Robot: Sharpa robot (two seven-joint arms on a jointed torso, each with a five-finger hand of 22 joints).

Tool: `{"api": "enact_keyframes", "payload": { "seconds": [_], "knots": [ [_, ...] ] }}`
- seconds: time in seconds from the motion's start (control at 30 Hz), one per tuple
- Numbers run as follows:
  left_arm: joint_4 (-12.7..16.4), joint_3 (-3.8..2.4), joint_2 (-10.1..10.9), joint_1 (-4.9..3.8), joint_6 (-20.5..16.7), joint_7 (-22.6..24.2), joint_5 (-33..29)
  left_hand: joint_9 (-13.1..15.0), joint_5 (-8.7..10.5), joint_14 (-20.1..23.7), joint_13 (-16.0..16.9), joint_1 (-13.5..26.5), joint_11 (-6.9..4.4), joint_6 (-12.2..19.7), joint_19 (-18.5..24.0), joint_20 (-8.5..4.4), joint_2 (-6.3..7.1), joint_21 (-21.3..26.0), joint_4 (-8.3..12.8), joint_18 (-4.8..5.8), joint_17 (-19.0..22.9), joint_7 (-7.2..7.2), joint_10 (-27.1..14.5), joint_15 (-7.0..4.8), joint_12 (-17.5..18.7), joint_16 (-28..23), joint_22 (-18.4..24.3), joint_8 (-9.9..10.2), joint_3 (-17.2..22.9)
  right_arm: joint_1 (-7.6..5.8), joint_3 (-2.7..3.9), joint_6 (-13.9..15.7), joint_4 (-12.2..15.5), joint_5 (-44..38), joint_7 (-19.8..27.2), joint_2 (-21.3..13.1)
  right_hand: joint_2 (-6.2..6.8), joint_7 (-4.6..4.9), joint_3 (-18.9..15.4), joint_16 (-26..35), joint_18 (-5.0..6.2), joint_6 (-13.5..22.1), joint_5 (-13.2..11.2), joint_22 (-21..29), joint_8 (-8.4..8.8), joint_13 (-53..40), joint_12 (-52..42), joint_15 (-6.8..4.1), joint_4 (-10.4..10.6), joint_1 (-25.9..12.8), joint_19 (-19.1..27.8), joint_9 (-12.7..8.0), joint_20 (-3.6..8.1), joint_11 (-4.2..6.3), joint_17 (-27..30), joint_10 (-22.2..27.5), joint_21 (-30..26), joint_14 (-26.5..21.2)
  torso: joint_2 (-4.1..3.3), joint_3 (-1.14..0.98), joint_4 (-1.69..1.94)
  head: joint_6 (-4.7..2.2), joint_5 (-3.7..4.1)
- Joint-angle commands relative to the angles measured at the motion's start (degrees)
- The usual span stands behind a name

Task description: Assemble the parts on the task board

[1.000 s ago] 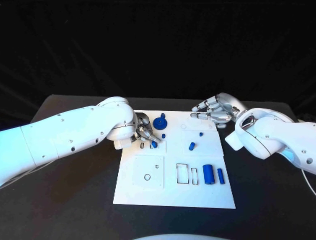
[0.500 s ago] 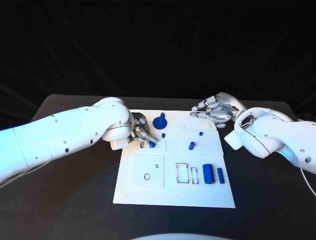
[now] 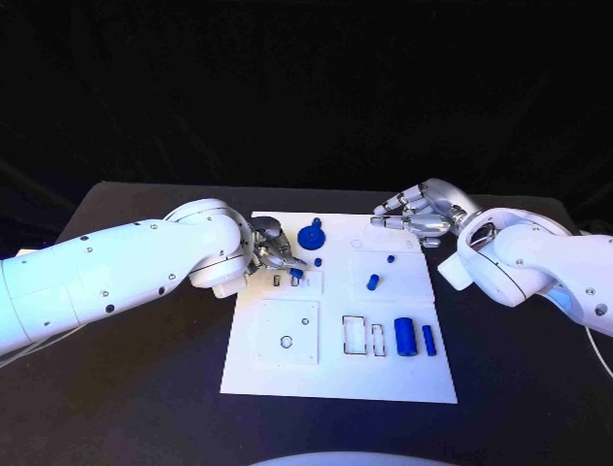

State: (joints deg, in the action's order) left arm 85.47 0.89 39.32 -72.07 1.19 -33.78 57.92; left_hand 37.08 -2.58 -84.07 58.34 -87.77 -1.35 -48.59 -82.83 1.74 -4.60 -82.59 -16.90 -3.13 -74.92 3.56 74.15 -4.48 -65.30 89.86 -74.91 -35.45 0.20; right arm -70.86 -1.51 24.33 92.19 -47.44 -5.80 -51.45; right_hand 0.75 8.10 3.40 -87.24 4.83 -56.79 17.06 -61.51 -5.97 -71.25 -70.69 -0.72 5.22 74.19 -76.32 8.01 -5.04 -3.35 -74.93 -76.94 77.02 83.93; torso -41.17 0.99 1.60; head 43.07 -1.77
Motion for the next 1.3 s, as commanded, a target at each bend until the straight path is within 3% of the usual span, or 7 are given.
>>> {"api": "enact_keyframes", "payload": {
  "seconds": [0.03, 0.2, 0.43, 0.63, 0.67, 0.97, 1.3],
  "knots": [
    [1.3, 0.00, 0.7, 0.52, -7.0, 3.2, 3.9, 0.3, -0.08, -5.9, 3.8, 0.3, -0.18, -1.6, -0.5, -0.15, 2.75, -0.4, 7.0, 0.39, -15.1, -0.97, 0.7, -0.17, -1.1, 0.1, -3.5, 0.4, 12.0, 0.05, -0.01, -0.6, 0.1, 0.1, 0.4, 0.0, 0.13, 0.01, -0.2, 0.4, 0.79, -0.2, -0.4, 0.1, -0.18, 0.1, 0.2, -0.33, 0.2, -0.6, 0.1, 0.1, 0.07, 0.17, -10.1, 0.2, -0.2, 4.9, 0.10, -0.09, 0.19, 0.13, -0.10],
    [3.4, 0.03, 2.1, 1.72, -11.3, 4.4, 7.2, 1.3, 0.03, -5.9, 4.3, 2.0, -0.31, -2.0, -0.9, -0.23, 7.18, -0.8, 5.1, 0.53, -15.1, -0.86, 1.3, -0.22, -1.5, 0.1, -4.3, 0.3, 20.2, 0.07, -0.01, -0.6, 0.1, 0.2, 0.5, -0.2, 0.13, 0.01, -0.2, 0.4, 0.79, -0.2, -0.4, 0.1, -0.18, 0.1, 0.2, -0.33, 0.2, -0.6, 0.1, 0.1, 0.07, 0.17, -10.1, 0.2, -0.2, 4.9, 0.23, -0.21, 0.44, 0.35, -0.11],
    [5.7, 0.04, 3.2, 3.53, -15.0, 5.3, 10.9, 2.5, -0.19, -5.9, 4.8, 3.9, -0.23, -2.3, -1.3, -0.22, 10.54, -1.1, 4.5, 0.67, -15.1, -1.02, 1.9, -0.37, -1.9, 0.1, -5.0, -0.1, 27.4, 0.09, -0.02, -0.4, 0.2, 0.3, 0.6, -0.4, 0.13, 0.01, -0.2, 0.4, 0.79, -0.2, -0.4, 0.1, -0.18, 0.1, 0.2, -0.33, 0.2, -0.6, 0.1, 0.1, 0.07, 0.17, -10.1, 0.2, -0.2, 4.9, 0.19, -0.20, 0.36, 0.39, -0.24],
    [6.5, 0.05, 3.6, 4.63, -15.5, 5.0, 12.5, 2.6, -0.20, -5.9, 4.8, 4.0, -0.27, -2.3, -1.3, -0.22, 10.66, -1.1, 4.5, 0.68, -15.1, -1.03, 1.9, -0.36, -2.0, 0.1, -5.0, -0.1, 27.6, 0.10, -0.03, -0.4, 0.3, 0.3, 0.7, -0.6, 0.13, 0.01, -0.2, 0.4, 0.79, -0.2, -0.4, 0.1, -0.18, 0.1, 0.2, -0.33, 0.2, -0.6, 0.1, 0.1, 0.07, 0.17, -10.1, 0.2, -0.2, 4.9, 0.15, -0.23, 0.30, 0.46, -0.31],
    [6.5, 0.06, 3.6, 4.75, -15.3, 4.8, 12.6, 3.4, -0.15, -5.9, 5.0, 5.4, -0.30, -2.3, -1.4, -0.23, 12.12, -1.1, 4.7, 0.69, -15.1, -1.08, 2.1, -0.38, -2.0, 0.1, -5.1, -0.4, 31.1, 0.10, -0.03, -0.4, 0.3, 0.3, 0.7, -0.6, 0.13, 0.01, -0.2, 0.4, 0.79, -0.2, -0.4, 0.1, -0.18, 0.1, 0.2, -0.33, 0.2, -0.6, 0.1, 0.1, 0.07, 0.17, -10.1, 0.2, -0.2, 4.9, 0.15, -0.23, 0.30, 0.46, -0.31],
    [5.7, 0.07, 3.0, 6.15, -13.2, 3.9, 13.0, 3.5, -0.16, -5.9, 5.1, 5.7, -0.31, -2.4, -1.4, -0.24, 12.38, -1.1, 4.9, 0.71, -15.1, -1.09, 2.2, -0.38, -2.1, 0.1, -5.2, -0.4, 31.8, 0.12, -0.04, -0.3, 0.4, 0.4, 0.8, -0.6, 0.07, 0.00, -0.2, 0.4, 0.80, -0.1, -0.4, 0.1, -0.17, 0.1, 0.2, -0.33, 0.3, -0.6, 0.1, 0.1, 0.06, 0.17, -10.0, 0.3, -0.3, 4.9, 0.12, -0.18, 0.26, 0.56, -0.28],
    [4.2, 0.06, 2.4, 6.66, -12.5, 3.6, 13.3, 3.5, -0.16, -5.9, 5.1, 5.7, -0.31, -2.4, -1.4, -0.24, 12.38, -1.1, 4.9, 0.71, -15.1, -1.09, 2.2, -0.38, -2.1, 0.1, -5.2, -0.4, 31.8, 0.14, -0.04, -0.2, 0.5, 0.4, 0.9, -0.6, -0.03, 0.01, -0.2, 0.4, 0.79, -0.1, -0.5, 0.1, -0.16, 0.1, 0.2, -0.32, 0.4, -0.6, 0.1, 0.1, 0.06, 0.17, -10.0, 0.3, -0.3, 4.9, 0.09, -0.19, 0.29, 0.82, -0.16]
  ]
}}
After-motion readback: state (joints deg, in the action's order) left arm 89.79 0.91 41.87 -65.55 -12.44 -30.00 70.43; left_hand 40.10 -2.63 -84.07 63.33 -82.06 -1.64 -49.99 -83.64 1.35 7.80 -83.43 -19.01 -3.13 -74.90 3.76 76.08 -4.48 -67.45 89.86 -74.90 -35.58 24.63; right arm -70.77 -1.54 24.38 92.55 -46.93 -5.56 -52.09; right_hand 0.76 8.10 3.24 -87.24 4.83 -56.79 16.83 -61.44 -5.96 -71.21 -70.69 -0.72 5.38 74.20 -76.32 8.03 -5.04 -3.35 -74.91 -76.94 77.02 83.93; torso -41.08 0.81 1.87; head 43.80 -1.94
